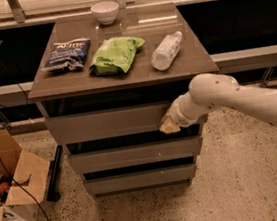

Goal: Close top drawer

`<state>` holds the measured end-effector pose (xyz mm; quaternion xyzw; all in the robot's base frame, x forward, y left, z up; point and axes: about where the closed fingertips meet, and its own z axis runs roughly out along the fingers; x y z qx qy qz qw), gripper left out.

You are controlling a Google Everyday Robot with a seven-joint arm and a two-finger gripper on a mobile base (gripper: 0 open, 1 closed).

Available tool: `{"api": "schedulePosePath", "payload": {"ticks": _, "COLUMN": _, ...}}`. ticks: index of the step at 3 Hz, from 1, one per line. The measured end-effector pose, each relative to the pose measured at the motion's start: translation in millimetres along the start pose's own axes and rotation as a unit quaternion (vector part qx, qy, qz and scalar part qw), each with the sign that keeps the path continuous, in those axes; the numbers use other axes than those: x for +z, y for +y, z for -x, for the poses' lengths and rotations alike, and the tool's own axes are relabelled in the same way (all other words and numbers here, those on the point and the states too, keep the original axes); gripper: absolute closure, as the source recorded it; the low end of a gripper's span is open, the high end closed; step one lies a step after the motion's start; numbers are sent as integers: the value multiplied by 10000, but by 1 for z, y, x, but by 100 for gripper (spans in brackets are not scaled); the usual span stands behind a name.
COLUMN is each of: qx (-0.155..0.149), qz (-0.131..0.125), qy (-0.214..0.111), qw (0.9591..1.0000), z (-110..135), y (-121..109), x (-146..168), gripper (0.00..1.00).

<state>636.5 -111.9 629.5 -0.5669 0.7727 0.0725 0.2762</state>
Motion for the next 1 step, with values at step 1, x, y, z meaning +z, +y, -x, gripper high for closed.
{"api": "schedulePosePath", "payload": {"ticks": 1, "qx": 47, "qz": -229, "qy": -175, "qw": 9996, "z": 14, "y": -32, "x": -4, "gripper": 62}}
